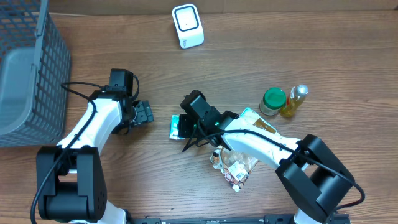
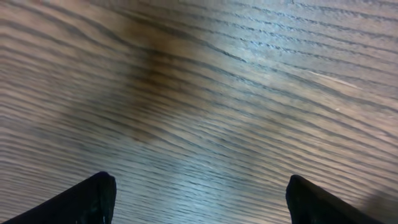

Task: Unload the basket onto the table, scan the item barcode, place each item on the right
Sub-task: 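Grasp the tissue pack with the right gripper and release the left, then lift the tissue pack with the right gripper and rotate it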

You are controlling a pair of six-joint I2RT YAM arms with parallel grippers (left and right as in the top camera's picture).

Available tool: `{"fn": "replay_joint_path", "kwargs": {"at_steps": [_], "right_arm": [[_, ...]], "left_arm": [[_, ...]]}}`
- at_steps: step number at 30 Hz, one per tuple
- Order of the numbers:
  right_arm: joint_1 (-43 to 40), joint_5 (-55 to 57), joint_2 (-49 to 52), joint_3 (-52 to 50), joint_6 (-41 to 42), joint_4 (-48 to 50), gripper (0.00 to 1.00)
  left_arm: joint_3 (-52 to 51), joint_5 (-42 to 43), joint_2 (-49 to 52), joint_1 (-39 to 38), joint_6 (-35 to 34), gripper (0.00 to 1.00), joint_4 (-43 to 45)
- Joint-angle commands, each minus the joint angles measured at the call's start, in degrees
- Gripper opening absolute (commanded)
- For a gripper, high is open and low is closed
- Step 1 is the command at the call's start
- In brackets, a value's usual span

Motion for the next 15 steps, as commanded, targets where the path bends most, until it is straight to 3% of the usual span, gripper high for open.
{"fn": "replay_joint_path", "kwargs": {"at_steps": [1, 15], "right_arm": [[0.26, 1.14, 0.2, -0.46, -0.31, 0.42, 0.04], [0.26, 1.14, 0.2, -0.46, -0.28, 0.35, 0.06]], "left_arm": [[0.94, -4.52, -0.37, -0.11, 3.72, 1.0, 0.15], [0.96, -4.9, -0.37, -0.13, 3.43, 1.0, 0.42]]}}
